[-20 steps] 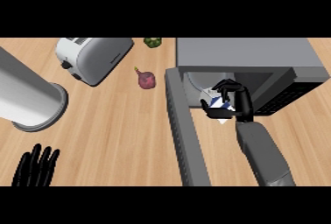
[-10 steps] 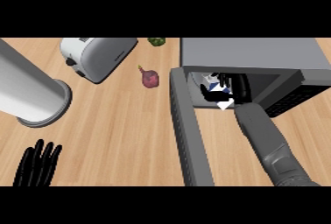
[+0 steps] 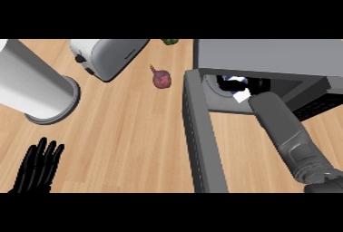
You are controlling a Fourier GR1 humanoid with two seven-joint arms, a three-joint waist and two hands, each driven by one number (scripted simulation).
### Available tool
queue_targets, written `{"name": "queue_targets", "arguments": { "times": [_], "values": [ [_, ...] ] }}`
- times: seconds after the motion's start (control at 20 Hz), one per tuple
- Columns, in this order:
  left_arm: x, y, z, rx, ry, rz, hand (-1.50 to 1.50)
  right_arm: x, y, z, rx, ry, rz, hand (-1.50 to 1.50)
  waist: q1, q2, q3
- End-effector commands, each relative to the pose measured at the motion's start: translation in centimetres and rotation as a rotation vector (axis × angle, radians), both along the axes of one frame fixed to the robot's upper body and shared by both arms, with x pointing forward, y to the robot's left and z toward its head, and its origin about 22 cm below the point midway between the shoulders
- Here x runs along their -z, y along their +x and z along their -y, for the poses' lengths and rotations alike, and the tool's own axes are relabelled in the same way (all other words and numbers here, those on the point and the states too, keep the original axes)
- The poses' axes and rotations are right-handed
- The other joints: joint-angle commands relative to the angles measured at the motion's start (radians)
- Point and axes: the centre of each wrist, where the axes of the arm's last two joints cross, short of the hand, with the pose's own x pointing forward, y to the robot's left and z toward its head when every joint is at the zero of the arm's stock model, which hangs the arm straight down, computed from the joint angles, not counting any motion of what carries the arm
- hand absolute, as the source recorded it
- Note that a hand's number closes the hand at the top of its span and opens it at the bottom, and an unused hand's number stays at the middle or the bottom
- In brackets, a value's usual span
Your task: Pick up the milk, place it into the microwave and close the microwave
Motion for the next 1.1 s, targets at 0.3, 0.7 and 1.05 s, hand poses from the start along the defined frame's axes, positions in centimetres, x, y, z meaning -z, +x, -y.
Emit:
{"name": "queue_targets", "arguments": {
  "times": [0.3, 0.7, 1.05],
  "values": [
    [0.6, 0.7, -0.1, 0.018, 0.105, -0.027, -1.50, -1.2, 0.7, 1.8, 0.143, -0.169, 0.052, -1.50, 0.027, 0.017, 0.001],
    [-0.1, 0.9, 1.4, 0.028, 0.105, 0.004, -1.50, -1.0, 0.7, 0.5, 0.106, -0.180, -0.005, -1.50, 0.050, 0.021, 0.002],
    [0.3, 0.5, 1.7, 0.088, 0.078, -0.013, -1.50, -0.7, 0.6, -1.5, -0.030, -0.062, -0.020, -1.50, 0.051, 0.022, 0.003]
  ]
}}
